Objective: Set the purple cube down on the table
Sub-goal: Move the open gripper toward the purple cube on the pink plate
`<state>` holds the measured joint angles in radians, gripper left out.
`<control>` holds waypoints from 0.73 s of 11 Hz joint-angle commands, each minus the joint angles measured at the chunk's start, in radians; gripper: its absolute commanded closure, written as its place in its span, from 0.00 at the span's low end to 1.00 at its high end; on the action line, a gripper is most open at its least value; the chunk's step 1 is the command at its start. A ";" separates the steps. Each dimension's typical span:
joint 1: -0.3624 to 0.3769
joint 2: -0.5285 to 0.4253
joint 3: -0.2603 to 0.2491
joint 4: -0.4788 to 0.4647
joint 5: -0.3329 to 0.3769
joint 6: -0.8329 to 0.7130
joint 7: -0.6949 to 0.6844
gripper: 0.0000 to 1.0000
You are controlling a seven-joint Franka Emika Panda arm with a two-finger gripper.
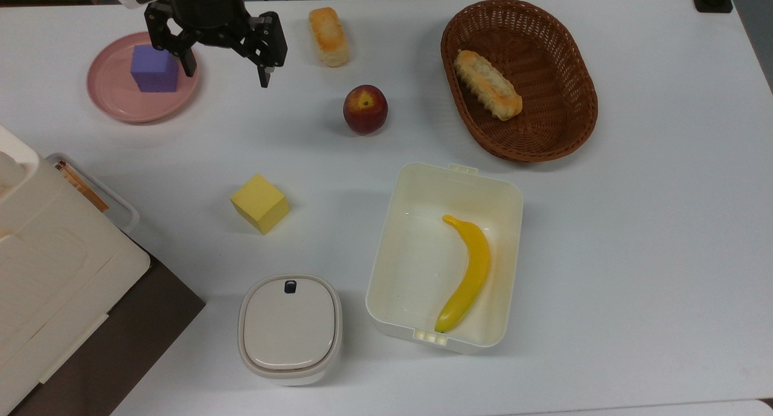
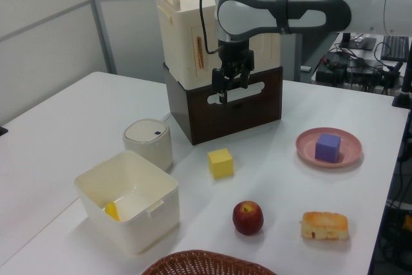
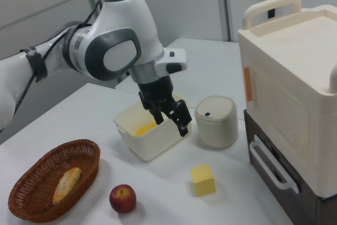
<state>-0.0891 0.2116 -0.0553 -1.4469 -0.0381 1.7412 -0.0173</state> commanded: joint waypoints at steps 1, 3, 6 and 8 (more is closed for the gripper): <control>0.002 -0.034 -0.006 -0.017 -0.011 -0.052 -0.026 0.00; 0.002 -0.035 -0.008 -0.017 -0.003 -0.054 -0.049 0.00; 0.000 -0.035 -0.014 -0.017 0.001 -0.077 -0.070 0.00; 0.000 -0.035 -0.015 -0.015 -0.002 -0.077 -0.072 0.00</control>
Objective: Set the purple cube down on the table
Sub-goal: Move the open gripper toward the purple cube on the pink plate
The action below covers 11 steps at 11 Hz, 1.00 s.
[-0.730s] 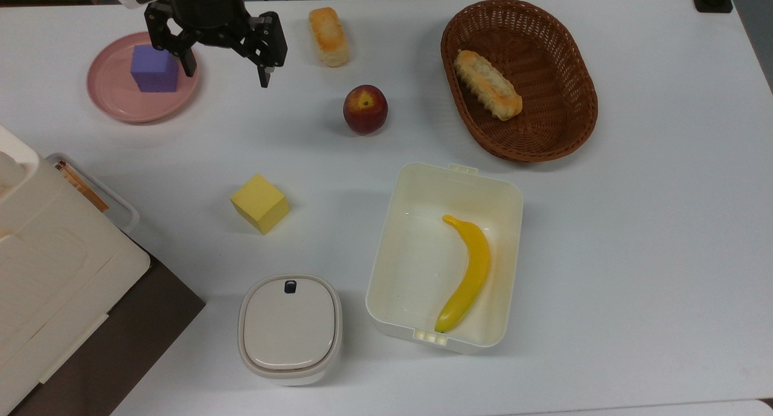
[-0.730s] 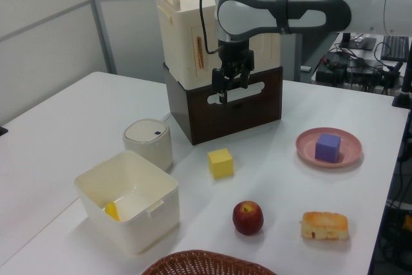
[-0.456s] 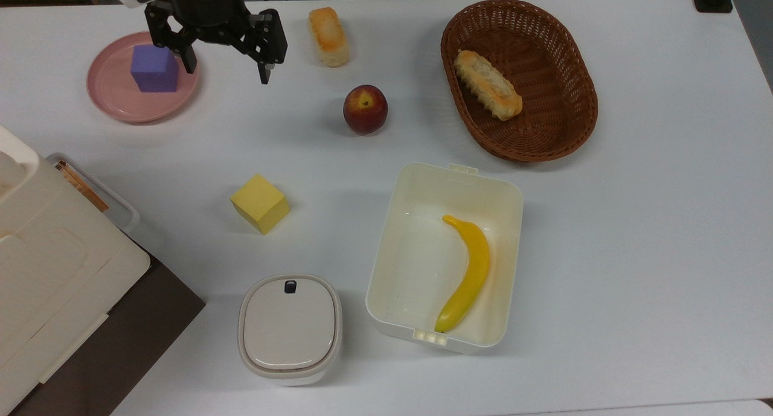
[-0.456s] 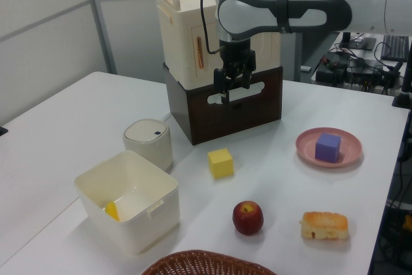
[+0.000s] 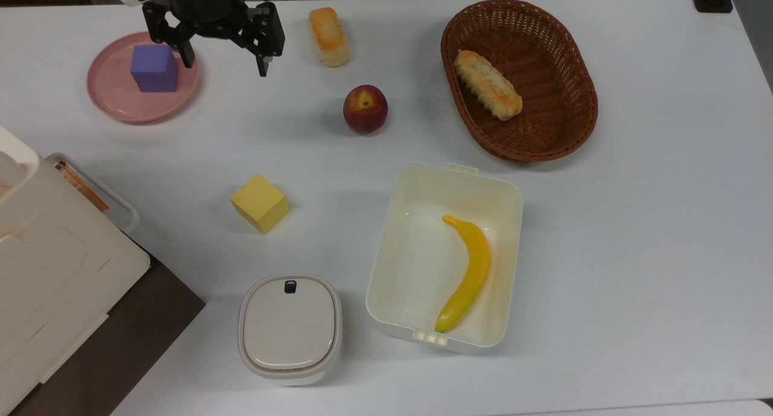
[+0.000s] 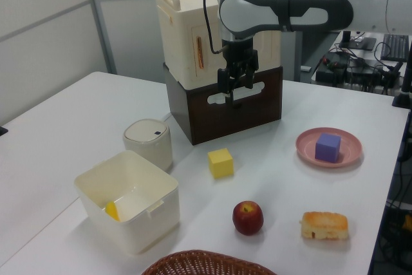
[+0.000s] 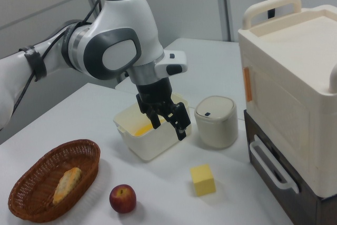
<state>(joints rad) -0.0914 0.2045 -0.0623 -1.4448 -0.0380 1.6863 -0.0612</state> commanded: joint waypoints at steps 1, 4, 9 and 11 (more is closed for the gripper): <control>0.002 -0.028 -0.008 -0.017 0.000 -0.025 -0.028 0.00; -0.002 -0.037 -0.013 -0.019 -0.016 -0.121 -0.069 0.00; -0.111 -0.017 -0.016 -0.061 -0.023 -0.155 -0.095 0.00; -0.163 -0.001 -0.016 -0.101 -0.040 -0.168 -0.190 0.00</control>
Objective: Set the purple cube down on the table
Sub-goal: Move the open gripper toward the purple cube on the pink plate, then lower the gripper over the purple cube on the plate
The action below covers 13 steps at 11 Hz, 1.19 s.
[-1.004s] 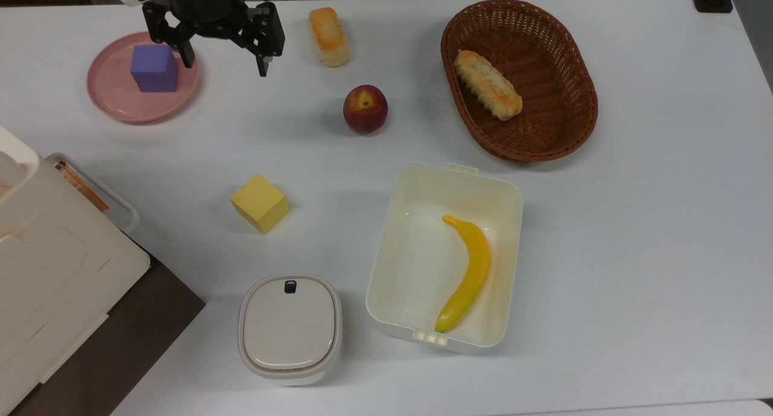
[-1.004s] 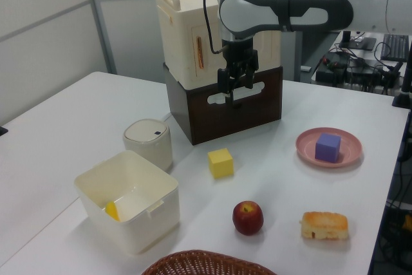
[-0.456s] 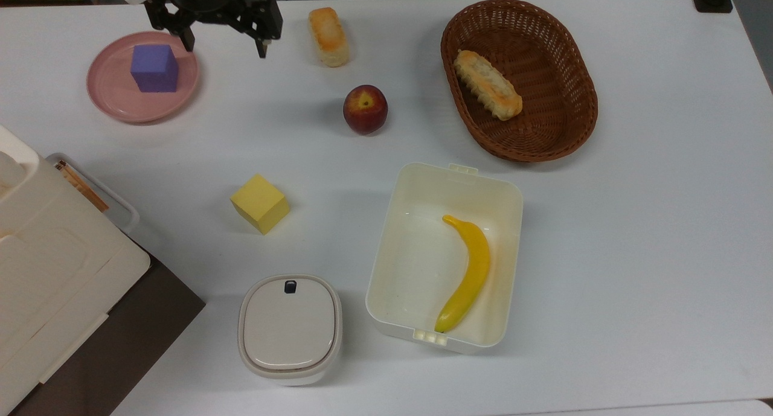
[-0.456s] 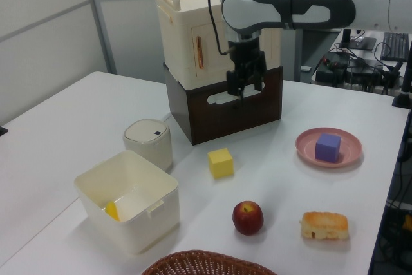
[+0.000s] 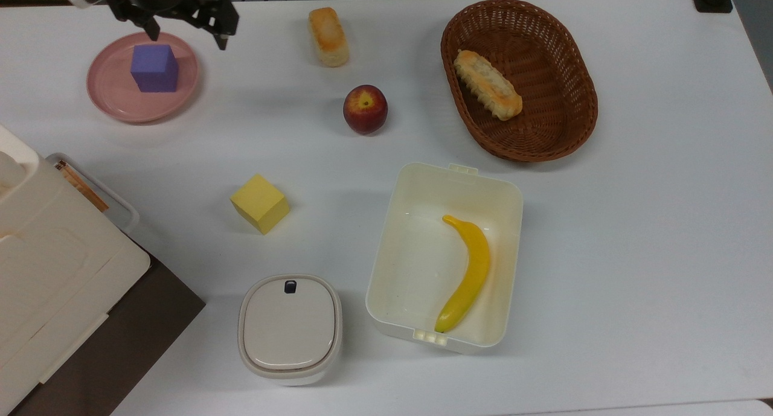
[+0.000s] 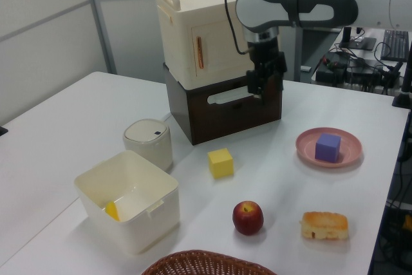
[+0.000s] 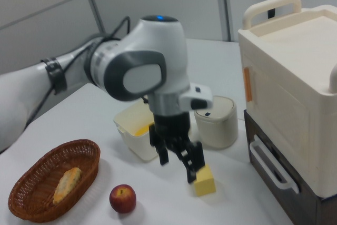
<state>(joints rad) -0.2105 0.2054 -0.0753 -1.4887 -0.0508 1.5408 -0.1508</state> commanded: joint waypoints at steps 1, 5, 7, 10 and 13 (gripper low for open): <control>-0.065 0.017 -0.003 -0.058 -0.053 -0.054 -0.189 0.00; -0.158 0.104 -0.003 -0.061 -0.121 -0.080 -0.407 0.00; -0.175 0.155 -0.003 -0.065 -0.155 -0.080 -0.411 0.00; -0.184 0.215 -0.003 -0.065 -0.190 -0.079 -0.408 0.00; -0.195 0.267 -0.003 -0.065 -0.222 -0.076 -0.411 0.00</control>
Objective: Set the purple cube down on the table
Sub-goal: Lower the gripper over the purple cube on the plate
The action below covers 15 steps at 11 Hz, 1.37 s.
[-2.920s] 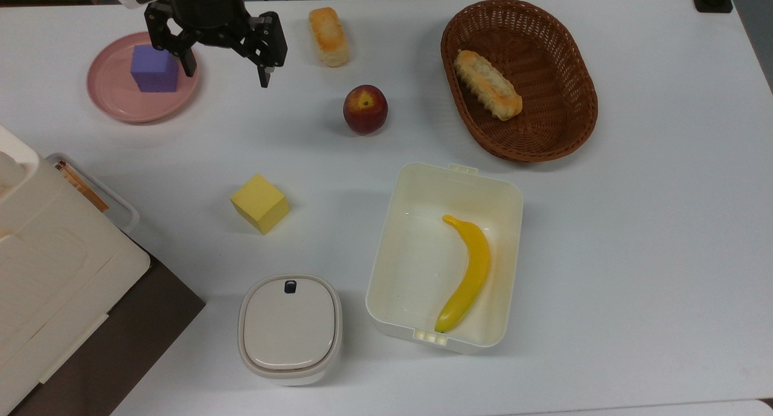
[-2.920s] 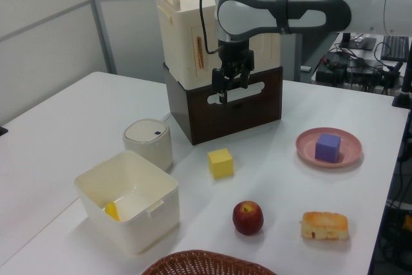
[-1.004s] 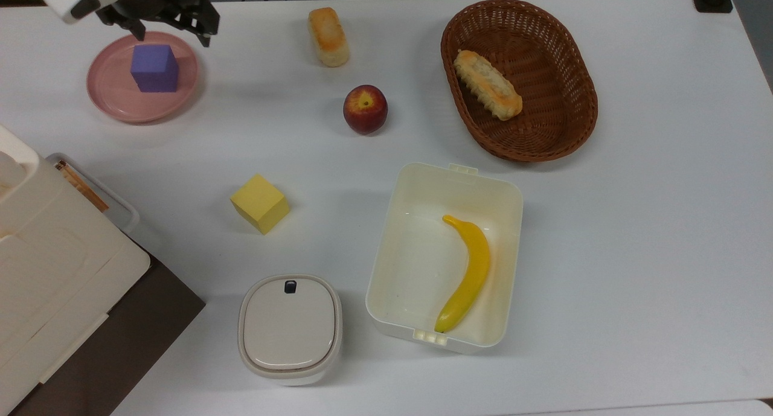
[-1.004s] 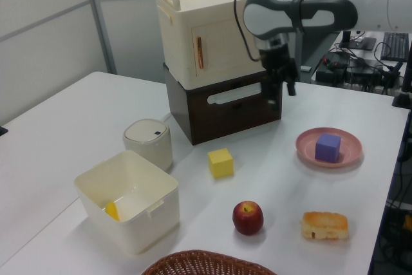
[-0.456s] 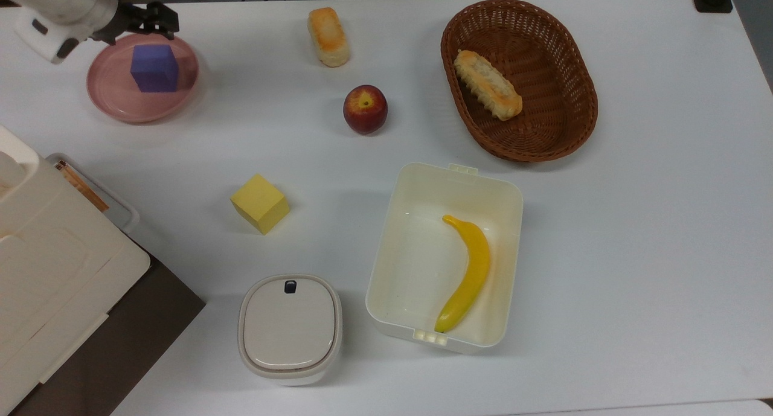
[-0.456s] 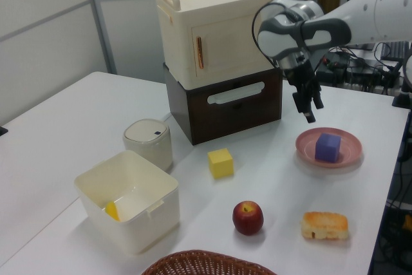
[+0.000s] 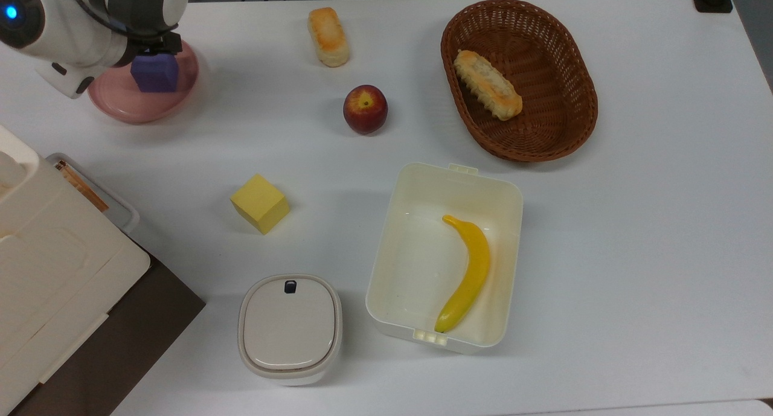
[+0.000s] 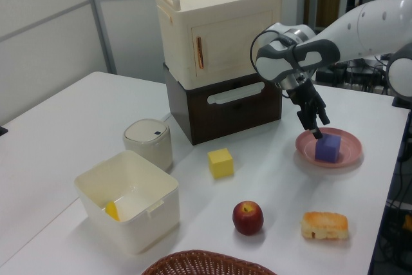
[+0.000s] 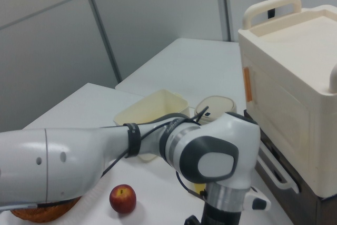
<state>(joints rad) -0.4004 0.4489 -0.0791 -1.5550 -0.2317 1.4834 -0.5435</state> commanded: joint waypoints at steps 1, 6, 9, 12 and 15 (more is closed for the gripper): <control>-0.003 0.037 0.001 0.001 -0.061 -0.018 -0.018 0.00; 0.005 0.054 0.002 -0.007 -0.067 -0.009 -0.009 0.00; 0.005 0.056 0.004 -0.011 -0.090 -0.005 -0.010 0.39; 0.005 0.054 0.004 -0.005 -0.092 -0.006 -0.012 0.70; 0.020 0.019 0.013 0.026 -0.106 -0.025 -0.009 0.71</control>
<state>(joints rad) -0.4012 0.5083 -0.0738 -1.5426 -0.3148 1.4812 -0.5435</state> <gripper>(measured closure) 0.551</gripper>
